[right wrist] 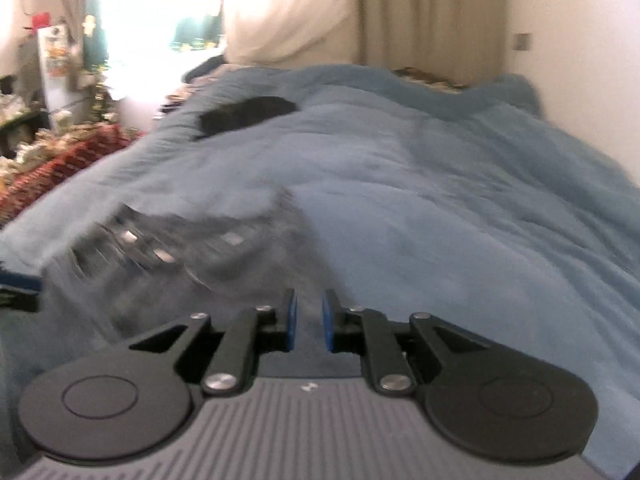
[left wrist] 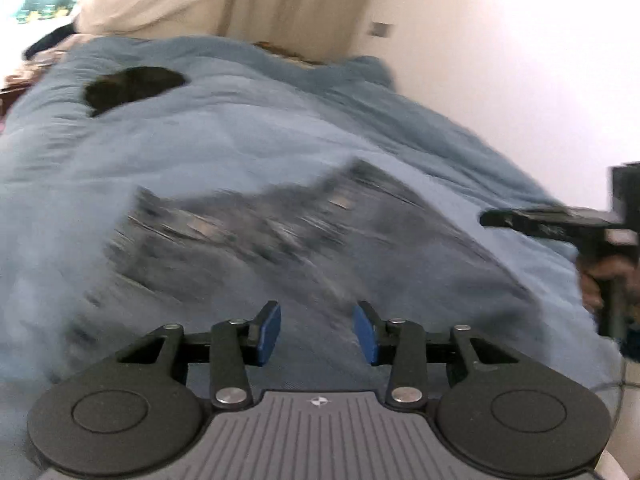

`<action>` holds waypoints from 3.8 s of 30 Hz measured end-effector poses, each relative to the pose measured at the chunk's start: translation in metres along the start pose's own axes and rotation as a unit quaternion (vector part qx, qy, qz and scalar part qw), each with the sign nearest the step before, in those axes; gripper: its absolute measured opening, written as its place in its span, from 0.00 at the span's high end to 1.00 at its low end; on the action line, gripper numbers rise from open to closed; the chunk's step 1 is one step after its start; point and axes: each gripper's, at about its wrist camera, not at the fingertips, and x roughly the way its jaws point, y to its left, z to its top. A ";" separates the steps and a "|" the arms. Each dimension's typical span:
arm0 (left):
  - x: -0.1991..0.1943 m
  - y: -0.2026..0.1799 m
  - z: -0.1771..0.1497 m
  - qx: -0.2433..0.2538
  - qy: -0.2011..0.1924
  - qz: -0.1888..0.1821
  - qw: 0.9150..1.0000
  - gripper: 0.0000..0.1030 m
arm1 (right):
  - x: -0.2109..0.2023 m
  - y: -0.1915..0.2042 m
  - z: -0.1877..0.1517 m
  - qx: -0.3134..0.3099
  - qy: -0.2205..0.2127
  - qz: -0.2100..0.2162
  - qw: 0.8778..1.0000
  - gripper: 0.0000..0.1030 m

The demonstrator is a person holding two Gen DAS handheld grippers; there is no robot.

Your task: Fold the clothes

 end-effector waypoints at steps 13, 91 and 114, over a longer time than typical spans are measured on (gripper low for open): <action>0.086 0.056 0.016 -0.017 0.118 0.064 0.991 0.90 | 0.170 0.147 0.035 -0.075 0.102 0.100 0.987 0.90; 0.111 0.169 0.069 -0.094 0.120 0.098 0.983 0.99 | 0.139 -0.011 0.056 0.004 0.120 -0.066 0.991 0.97; -0.043 0.167 0.002 -0.164 0.108 0.115 0.974 0.74 | -0.008 0.035 0.024 0.059 0.115 -0.054 0.990 0.81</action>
